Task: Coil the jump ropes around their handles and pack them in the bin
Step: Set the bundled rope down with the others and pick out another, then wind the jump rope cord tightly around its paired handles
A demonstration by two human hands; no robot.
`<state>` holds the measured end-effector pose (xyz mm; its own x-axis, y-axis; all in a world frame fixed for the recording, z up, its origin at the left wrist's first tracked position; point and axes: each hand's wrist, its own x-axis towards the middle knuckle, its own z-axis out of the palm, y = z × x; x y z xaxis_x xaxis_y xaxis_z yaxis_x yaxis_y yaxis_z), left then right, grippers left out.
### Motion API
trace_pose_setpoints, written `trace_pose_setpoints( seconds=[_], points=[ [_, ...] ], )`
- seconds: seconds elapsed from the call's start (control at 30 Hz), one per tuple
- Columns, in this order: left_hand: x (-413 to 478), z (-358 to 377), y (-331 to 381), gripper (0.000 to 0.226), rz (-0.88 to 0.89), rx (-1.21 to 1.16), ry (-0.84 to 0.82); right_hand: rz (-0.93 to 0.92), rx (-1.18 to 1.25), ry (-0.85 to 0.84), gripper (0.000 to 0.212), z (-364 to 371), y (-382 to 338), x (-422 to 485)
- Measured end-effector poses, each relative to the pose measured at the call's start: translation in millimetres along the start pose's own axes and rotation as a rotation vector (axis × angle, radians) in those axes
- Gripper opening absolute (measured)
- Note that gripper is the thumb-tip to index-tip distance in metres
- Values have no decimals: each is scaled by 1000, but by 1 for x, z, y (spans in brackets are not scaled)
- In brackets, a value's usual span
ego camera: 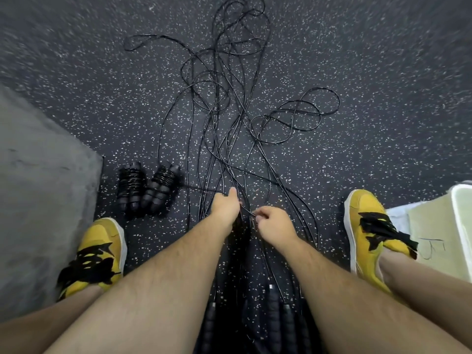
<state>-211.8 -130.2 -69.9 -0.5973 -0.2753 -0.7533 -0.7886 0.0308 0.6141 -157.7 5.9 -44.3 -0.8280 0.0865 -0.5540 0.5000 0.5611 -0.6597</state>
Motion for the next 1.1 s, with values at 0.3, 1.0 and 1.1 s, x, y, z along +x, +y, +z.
trace_pose_setpoints(
  seconds=[0.3,1.0,1.1],
  points=[
    [-5,-30,9,23,64,123,61,133,157,-264,20,-3,-22,1],
    [35,-180,18,76,326,1402,123,157,354,-228,25,92,-112,37],
    [31,-176,19,61,269,1406,261,32,194,145,21,77,-102,32]
  ],
)
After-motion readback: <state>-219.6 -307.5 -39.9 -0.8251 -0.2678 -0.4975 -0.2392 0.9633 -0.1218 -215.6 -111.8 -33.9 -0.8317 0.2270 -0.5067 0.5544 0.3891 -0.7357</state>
